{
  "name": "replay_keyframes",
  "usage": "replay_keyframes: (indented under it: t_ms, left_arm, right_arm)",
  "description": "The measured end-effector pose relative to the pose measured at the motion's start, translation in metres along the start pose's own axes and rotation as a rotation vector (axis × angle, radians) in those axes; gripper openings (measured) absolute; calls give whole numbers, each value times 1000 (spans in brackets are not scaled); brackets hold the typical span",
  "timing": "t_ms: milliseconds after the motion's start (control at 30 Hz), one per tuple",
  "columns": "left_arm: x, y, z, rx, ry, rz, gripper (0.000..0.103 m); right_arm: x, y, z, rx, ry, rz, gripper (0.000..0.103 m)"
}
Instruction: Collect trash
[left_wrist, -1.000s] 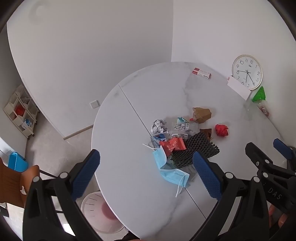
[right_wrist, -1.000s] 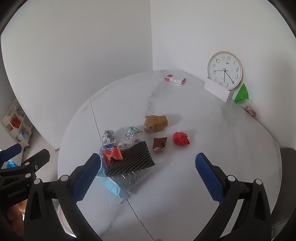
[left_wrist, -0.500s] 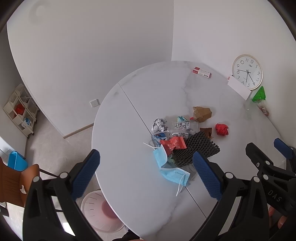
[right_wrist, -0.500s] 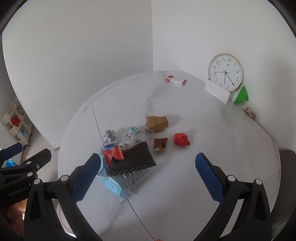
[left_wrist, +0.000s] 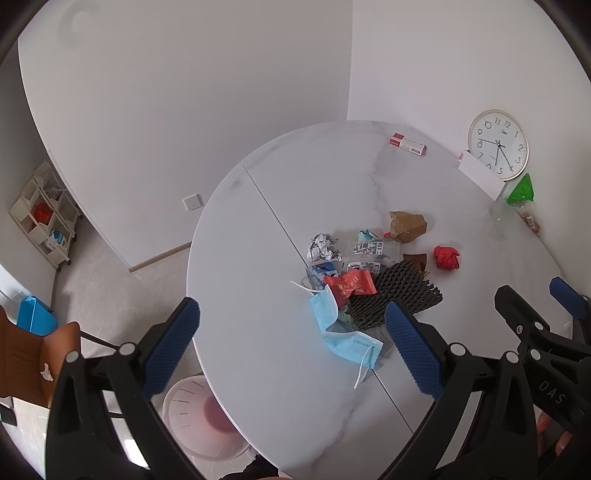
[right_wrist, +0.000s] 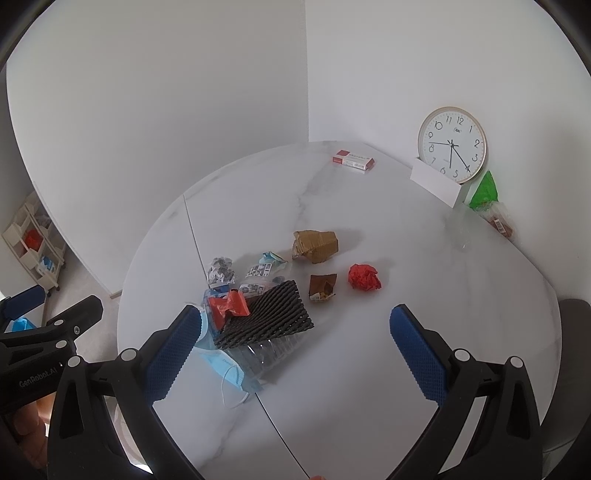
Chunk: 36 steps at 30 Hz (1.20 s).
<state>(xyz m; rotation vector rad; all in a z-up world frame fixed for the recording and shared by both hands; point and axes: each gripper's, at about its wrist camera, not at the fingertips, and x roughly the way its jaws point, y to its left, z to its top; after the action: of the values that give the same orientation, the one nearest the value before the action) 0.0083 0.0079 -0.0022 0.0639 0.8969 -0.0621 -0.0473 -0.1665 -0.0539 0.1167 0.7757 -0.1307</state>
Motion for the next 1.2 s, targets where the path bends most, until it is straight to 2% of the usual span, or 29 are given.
replay_keyframes:
  t_ms: [1200]
  left_arm:
    - [-1, 2, -2, 3, 1, 6, 96]
  right_arm:
    - [0, 1, -3, 1, 0, 2, 101]
